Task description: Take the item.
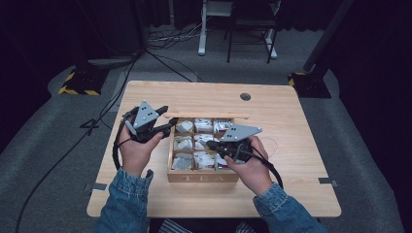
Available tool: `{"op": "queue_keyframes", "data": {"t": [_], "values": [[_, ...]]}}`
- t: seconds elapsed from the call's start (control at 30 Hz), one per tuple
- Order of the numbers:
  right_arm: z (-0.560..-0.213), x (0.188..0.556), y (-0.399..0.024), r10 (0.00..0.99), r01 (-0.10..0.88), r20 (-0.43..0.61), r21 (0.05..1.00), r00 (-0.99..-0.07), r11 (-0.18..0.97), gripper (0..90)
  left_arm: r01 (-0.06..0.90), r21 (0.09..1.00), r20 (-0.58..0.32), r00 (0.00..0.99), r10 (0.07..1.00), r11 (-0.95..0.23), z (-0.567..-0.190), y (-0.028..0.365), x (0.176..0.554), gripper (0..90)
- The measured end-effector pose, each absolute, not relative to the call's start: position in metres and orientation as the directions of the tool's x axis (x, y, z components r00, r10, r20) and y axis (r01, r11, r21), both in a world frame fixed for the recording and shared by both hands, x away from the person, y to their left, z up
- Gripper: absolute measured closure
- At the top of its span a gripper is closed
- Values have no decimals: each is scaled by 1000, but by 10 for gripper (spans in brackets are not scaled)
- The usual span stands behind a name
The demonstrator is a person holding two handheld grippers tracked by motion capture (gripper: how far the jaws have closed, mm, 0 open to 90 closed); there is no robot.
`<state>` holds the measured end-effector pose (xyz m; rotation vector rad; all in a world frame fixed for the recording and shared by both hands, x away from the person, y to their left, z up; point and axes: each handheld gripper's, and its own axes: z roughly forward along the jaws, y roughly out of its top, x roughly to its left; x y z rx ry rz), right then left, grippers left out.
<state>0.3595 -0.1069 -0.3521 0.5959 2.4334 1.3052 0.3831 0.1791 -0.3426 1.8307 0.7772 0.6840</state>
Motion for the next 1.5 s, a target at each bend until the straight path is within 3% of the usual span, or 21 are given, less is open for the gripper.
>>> {"op": "queue_keyframes", "data": {"t": [1.5], "values": [[-339, 365, -227, 731, 318, -50, 878, -680, 357, 900, 203, 932, 108, 637, 763, -301, -343, 178, 384, 502]]}}
